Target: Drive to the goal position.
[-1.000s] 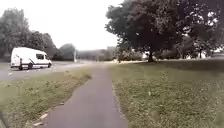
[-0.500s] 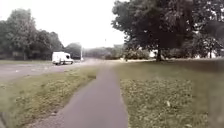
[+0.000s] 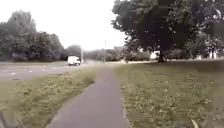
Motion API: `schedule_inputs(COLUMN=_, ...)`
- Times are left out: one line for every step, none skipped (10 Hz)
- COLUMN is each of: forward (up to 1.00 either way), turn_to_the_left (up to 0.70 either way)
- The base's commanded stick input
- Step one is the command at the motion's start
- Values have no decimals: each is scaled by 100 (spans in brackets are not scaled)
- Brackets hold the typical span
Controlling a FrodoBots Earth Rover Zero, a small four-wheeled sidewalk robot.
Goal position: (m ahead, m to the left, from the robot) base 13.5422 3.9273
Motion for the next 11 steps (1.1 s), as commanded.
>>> schedule_inputs(forward=100, turn_to_the_left=0)
schedule_inputs(forward=100, turn_to_the_left=0)
schedule_inputs(forward=100, turn_to_the_left=0)
schedule_inputs(forward=100, turn_to_the_left=0)
schedule_inputs(forward=100, turn_to_the_left=0)
schedule_inputs(forward=100, turn_to_the_left=0)
schedule_inputs(forward=100, turn_to_the_left=0)
schedule_inputs(forward=100, turn_to_the_left=0)
schedule_inputs(forward=100, turn_to_the_left=0)
schedule_inputs(forward=100, turn_to_the_left=0)
schedule_inputs(forward=100, turn_to_the_left=0)
